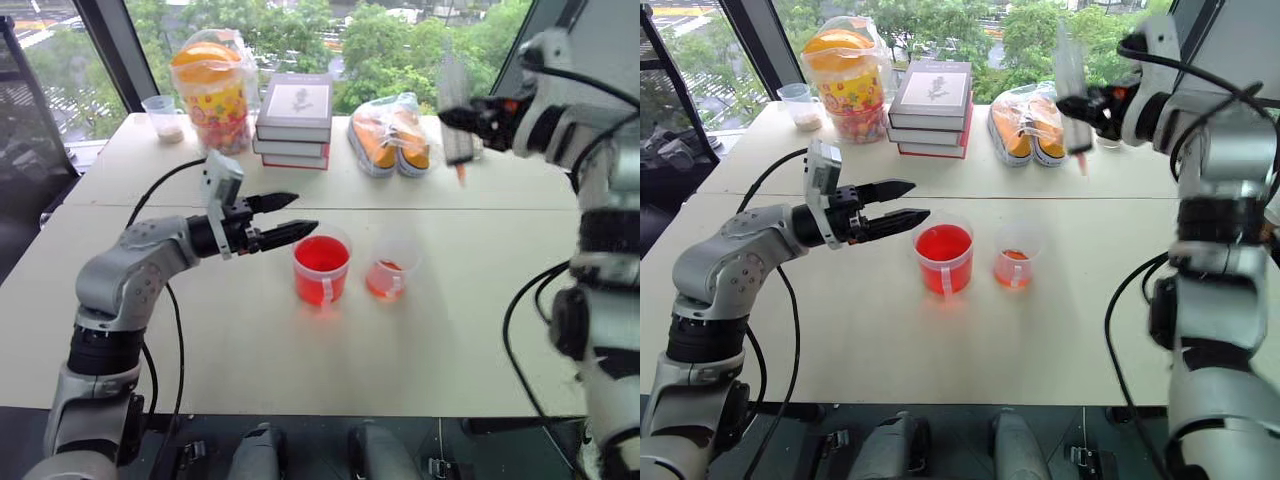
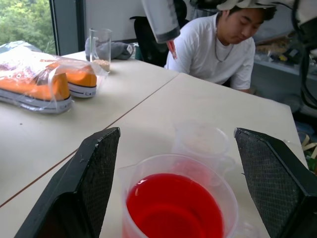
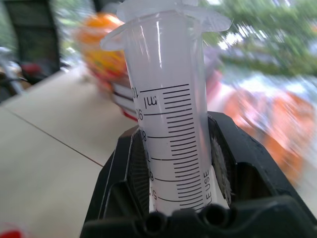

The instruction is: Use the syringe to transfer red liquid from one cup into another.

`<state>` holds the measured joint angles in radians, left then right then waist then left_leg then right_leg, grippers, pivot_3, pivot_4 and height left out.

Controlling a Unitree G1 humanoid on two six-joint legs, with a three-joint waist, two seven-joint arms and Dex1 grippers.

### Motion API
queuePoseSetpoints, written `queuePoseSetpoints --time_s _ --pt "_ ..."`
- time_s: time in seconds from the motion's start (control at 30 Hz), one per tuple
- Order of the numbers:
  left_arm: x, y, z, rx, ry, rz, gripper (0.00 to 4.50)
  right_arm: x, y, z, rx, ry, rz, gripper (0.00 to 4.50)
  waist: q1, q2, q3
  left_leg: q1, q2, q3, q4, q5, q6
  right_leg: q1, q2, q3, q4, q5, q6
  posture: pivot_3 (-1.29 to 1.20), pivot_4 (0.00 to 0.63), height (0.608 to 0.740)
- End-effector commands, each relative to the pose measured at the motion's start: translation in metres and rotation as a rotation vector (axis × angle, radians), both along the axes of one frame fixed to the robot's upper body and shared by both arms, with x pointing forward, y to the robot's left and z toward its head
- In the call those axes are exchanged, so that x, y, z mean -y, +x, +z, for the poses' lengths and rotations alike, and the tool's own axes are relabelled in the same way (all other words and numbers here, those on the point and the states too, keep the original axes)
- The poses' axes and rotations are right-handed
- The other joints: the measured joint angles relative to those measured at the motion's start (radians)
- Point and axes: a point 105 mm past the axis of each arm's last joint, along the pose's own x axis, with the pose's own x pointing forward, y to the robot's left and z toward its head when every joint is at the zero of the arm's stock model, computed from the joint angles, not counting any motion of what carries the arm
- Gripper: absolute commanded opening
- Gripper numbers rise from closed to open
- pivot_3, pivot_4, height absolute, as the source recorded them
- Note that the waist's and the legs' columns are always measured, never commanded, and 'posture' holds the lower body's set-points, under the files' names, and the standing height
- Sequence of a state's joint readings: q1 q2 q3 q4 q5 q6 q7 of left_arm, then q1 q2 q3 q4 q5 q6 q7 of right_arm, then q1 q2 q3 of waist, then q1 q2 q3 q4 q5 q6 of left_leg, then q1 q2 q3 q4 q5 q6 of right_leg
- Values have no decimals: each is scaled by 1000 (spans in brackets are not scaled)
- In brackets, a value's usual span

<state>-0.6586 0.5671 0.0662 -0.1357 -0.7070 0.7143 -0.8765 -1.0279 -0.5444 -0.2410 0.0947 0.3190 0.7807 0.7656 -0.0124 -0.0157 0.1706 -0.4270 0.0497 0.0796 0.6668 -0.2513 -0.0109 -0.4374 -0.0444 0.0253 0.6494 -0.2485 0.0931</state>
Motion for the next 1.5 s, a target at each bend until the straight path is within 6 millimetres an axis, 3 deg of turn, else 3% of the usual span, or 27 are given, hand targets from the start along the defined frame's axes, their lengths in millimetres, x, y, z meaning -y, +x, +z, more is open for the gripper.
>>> queuePoseSetpoints --time_s 0.03,0.27,0.4,0.83,1.1,1.5 --pt "-7 5 14 54 7 -3 3804 -27 -47 29 229 203 142 1369 1 0 0 0 -1 0 0 0 0 0 -1 0 0 0 0 0 150 740" --pt "-9 11 19 56 23 -23 3804 -64 -68 -13 203 305 270 1369 -1 -1 0 1 -1 0 1 0 0 3 -1 -1 -1 0 0 0 150 740" --pt "-9 8 23 61 36 -41 3804 -84 -69 -56 148 250 311 1369 -5 0 0 1 -1 -1 1 0 0 2 -1 -1 -1 0 0 0 150 740" --pt "-5 -4 34 65 53 -119 3804 -108 -60 -118 86 184 309 1369 -5 0 0 2 -1 -1 1 0 0 2 0 0 0 0 0 0 150 740" --pt "6 -13 48 94 48 -175 3804 -117 -62 -130 83 173 321 1369 -5 0 0 2 -1 -1 1 0 0 2 0 0 0 0 0 0 150 740" --pt "15 -20 48 84 54 -237 3804 -126 -60 -134 77 155 350 1369 -5 0 0 2 -1 -1 1 0 0 3 0 0 0 0 0 0 150 740"
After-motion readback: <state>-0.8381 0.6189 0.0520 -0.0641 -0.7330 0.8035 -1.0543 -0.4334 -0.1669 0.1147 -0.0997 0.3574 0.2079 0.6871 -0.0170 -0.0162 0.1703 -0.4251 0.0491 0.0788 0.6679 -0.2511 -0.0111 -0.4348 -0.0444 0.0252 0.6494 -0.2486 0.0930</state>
